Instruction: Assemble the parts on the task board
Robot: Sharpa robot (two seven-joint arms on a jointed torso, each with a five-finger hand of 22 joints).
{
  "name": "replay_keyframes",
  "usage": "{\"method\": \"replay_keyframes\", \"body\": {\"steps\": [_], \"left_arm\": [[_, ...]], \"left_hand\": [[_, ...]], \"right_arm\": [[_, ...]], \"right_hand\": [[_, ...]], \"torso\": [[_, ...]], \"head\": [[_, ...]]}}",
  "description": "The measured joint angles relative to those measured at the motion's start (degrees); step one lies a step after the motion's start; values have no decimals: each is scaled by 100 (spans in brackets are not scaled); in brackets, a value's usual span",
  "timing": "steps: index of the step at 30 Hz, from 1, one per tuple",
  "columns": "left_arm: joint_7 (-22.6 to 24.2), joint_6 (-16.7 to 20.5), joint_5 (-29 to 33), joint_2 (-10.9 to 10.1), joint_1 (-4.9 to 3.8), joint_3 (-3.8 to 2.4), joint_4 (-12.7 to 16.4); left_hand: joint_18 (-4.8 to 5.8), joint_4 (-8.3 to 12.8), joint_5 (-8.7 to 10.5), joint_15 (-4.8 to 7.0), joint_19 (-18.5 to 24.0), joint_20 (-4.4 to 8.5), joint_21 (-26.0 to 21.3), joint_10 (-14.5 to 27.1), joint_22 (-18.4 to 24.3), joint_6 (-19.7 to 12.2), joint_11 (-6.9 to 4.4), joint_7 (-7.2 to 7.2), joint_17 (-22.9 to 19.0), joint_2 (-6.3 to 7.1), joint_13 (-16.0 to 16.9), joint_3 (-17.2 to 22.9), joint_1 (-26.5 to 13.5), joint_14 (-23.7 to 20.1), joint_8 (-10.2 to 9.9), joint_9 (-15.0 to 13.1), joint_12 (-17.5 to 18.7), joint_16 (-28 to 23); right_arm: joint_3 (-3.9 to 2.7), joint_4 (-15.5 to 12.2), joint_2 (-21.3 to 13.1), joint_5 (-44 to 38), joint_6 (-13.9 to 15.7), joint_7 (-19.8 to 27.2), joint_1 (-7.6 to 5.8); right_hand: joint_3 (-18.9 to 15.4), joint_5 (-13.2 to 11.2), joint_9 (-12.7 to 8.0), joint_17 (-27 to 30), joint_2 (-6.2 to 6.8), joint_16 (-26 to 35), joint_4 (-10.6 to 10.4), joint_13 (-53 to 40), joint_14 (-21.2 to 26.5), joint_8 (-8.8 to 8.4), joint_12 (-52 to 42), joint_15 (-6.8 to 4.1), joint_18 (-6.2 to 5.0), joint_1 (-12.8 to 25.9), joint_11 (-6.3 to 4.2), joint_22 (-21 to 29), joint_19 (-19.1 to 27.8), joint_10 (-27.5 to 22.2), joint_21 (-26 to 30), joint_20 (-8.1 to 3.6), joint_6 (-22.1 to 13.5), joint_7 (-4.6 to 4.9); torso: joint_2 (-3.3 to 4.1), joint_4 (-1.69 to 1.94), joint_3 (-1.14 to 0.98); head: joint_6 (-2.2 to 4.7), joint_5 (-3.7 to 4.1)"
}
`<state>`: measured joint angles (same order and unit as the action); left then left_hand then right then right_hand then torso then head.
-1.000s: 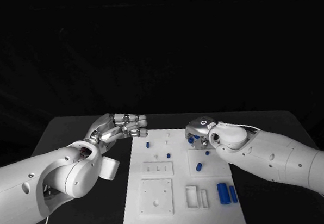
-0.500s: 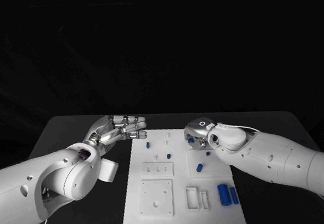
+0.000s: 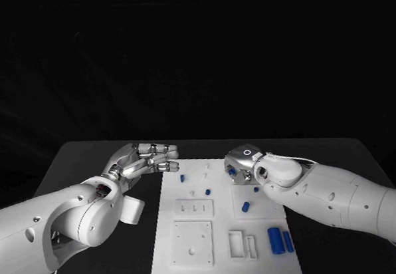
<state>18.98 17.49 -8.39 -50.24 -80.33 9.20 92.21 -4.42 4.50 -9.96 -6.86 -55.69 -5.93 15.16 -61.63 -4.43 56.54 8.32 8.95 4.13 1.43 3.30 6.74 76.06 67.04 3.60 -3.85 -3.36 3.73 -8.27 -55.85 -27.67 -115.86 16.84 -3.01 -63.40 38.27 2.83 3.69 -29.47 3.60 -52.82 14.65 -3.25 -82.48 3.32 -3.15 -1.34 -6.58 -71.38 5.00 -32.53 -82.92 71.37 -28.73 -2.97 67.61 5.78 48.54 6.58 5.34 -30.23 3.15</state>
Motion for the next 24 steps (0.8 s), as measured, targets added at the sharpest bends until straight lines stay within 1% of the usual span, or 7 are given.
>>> {"method": "replay_keyframes", "body": {"steps": [4, 9, 14, 17, 20, 23, 24], "left_arm": [[-6, -1, 0, -1, 0, 0, -3], [-12, -1, 1, -1, -1, 0, -20], [-16, -1, 2, 2, -1, 0, -43], [-17, -1, 2, 12, -1, 0, -55], [-18, -1, 3, 33, -2, 0, -63], [-20, -1, 3, 51, -2, 0, -65], [-20, -1, 3, 58, -2, 0, -67]], "left_hand": [[0, 0, 0, 0, 0, 0, 0, 0, 0, 0, 0, 0, 0, 0, 0, 0, 0, 0, 0, 0, 0, 0], [0, 0, 0, 0, 0, 0, 0, 0, 0, 0, 0, 0, 0, 0, 0, 0, 0, 0, 0, 0, 0, 0], [0, 0, 0, 0, 0, 0, 0, 0, 0, 0, 0, 0, 0, 0, -1, 0, 0, 0, 0, 0, 0, 0], [-1, 0, 0, 0, 0, 0, 0, 0, 0, 0, 0, 1, 0, 0, -1, 0, 0, 0, 0, 0, 0, 0], [-1, 0, 0, 0, 0, 0, 0, 0, -1, 2, 0, 2, 0, -23, -1, 0, 23, 0, 0, 0, 0, 0], [-1, 0, 0, 0, 0, 0, 0, 0, -1, 2, 0, 2, 0, -23, -1, 0, 23, 0, 0, 0, 0, 0], [-1, 0, 0, 0, 0, 0, 0, 0, -1, 3, 0, 3, 0, -23, -1, 0, 23, 0, 0, 0, 0, 0]], "right_arm": [[-73, -99, -6, -9, 102, -25, 3], [-213, -200, 32, -16, 202, -82, -14], [-306, -210, 144, -21, 264, -154, -42], [-386, -177, 255, -24, 282, -189, -48], [-432, -123, 366, -26, 291, -213, -56], [-450, -53, 460, -28, 292, -230, -56], [-455, -27, 485, -29, 291, -233, -56]], "right_hand": [[-113, 0, 5, 0, -7, 0, 42, -12, 0, 0, -3, 0, 5, -7, 0, -71, 1, 0, 0, -1, 2, 1], [-199, 0, 5, 0, -7, -24, 53, -16, 0, 0, -8, 0, 8, -7, 1, -116, 1, 1, 0, -1, 2, 1], [-246, 1, 5, 1, -7, -24, 100, -16, 19, 0, -9, -19, 11, -7, 0, -173, 1, 1, 0, 0, 2, 1], [-279, 72, 5, 1, -7, -23, 101, -16, 20, 0, -10, -20, 15, -7, 0, -201, 1, 1, 0, 0, 20, 18], [-316, 73, 5, 1, -7, -23, 104, -16, 20, 0, -9, -20, 14, -7, 0, -222, 1, 1, 23, 0, 20, 18], [-328, 73, 4, 1, -6, -22, 116, -16, 20, 0, -10, -20, -10, -7, -2, -253, 1, 3, 47, 0, 20, 18], [-335, 73, 5, 1, -6, -22, 123, -15, 20, 0, -9, -20, -36, -7, -41, -266, 1, 42, 54, 1, 20, 18]], "torso": [[7, 7, 10], [13, 19, 23], [23, 38, 36], [29, 43, 42], [34, 50, 45], [37, 51, 52], [37, 52, 55]], "head": [[27, -19], [67, -31], [102, -32], [126, -47], [141, -50], [149, -55], [149, -57]]}}
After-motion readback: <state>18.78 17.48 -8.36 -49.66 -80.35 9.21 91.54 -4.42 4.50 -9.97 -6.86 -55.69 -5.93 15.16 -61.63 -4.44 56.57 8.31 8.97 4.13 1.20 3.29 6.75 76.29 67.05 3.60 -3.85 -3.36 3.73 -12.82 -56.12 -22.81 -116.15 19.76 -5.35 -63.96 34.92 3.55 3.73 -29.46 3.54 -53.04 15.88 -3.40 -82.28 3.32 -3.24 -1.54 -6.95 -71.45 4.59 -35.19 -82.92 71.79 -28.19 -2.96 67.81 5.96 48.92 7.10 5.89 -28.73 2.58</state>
